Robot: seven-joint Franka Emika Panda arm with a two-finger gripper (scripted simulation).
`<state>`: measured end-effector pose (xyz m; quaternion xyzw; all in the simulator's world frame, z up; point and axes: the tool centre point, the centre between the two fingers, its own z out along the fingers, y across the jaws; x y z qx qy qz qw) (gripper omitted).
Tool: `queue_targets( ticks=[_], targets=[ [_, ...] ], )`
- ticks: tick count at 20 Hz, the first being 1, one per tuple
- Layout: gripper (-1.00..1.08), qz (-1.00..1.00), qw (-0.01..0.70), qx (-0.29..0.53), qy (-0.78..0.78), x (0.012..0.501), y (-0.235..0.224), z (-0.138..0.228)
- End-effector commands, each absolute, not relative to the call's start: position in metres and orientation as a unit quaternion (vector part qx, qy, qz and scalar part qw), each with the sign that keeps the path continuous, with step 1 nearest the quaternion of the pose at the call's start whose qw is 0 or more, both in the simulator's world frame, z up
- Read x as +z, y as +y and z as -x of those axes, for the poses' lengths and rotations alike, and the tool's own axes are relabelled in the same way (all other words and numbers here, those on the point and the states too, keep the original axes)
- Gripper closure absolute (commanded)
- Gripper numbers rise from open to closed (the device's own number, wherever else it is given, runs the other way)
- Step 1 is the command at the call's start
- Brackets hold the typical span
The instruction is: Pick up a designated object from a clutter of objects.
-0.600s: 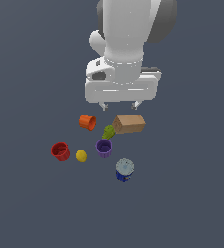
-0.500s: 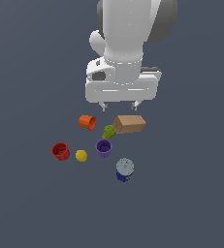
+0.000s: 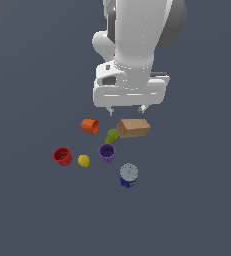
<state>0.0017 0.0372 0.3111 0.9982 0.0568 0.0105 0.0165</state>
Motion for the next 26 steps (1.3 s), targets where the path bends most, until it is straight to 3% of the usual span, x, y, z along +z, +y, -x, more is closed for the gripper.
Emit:
queue_targets(
  ticks=[1, 13, 26],
  targets=[
    [-0.92, -0.998, 0.018, 0.01, 0.06, 0.311, 0.038, -0.002],
    [-0.92, -1.0, 0.013, 0.01, 0.006, 0.288, 0.033, 0.001],
    [-0.92, -0.987, 0.003, 0.007, -0.161, 0.217, 0.017, 0.019]
  ],
)
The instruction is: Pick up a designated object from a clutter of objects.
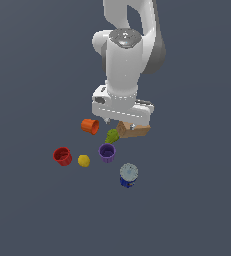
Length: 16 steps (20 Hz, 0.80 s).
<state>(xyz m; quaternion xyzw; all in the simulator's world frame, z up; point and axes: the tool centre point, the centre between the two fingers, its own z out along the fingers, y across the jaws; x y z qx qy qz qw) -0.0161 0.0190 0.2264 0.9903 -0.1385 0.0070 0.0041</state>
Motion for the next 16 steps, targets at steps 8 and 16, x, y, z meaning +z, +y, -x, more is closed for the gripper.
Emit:
queue_targets(
  ticks=[8, 16],
  targets=[
    [-0.92, -0.96, -0.001, 0.004, -0.279, 0.171, 0.005, 0.039],
    [-0.92, -0.92, -0.002, 0.001, -0.392, 0.13, -0.007, 0.064]
  ],
)
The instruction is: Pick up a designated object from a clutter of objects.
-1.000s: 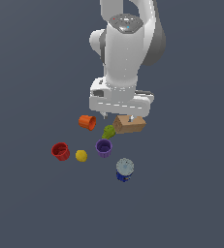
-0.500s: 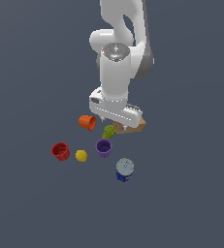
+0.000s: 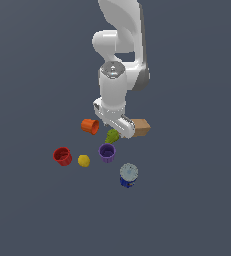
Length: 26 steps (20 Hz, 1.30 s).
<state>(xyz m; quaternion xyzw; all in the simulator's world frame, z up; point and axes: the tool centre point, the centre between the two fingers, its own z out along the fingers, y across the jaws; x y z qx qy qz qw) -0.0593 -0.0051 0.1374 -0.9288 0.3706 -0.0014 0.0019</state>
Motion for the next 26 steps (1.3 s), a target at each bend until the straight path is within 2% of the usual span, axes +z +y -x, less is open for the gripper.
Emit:
queue_targets(
  ticks=[1, 12, 26],
  targets=[
    [-0.92, 0.915, 0.002, -0.001, 0.405, 0.126, -0.009, 0.068],
    [-0.92, 0.87, 0.0, 0.0, 0.493, 0.096, -0.019, 0.092],
    [-0.92, 0.864, 0.0, 0.0, 0.504, 0.08, -0.02, 0.096]
  ],
)
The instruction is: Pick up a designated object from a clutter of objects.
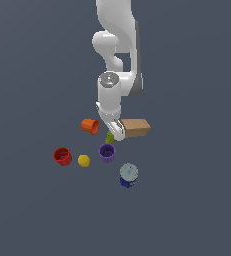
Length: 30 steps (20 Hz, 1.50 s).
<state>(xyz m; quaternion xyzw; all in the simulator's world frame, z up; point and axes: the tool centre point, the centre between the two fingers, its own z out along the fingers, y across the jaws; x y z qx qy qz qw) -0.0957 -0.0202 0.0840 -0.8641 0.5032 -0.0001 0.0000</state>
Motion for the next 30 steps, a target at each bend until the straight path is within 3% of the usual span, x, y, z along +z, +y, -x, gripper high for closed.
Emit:
queue_targets(
  ticks=[1, 13, 14, 30],
  targets=[
    [-0.92, 0.864, 0.0, 0.0, 0.504, 0.076, -0.02, 0.096],
    [-0.92, 0.863, 0.0, 0.0, 0.505, 0.043, -0.02, 0.097],
    [1.08, 0.863, 0.0, 0.0, 0.505, 0.043, -0.02, 0.097],
    [1.08, 0.863, 0.0, -0.001, 0.505, 0.051, -0.019, 0.092]
  ],
)
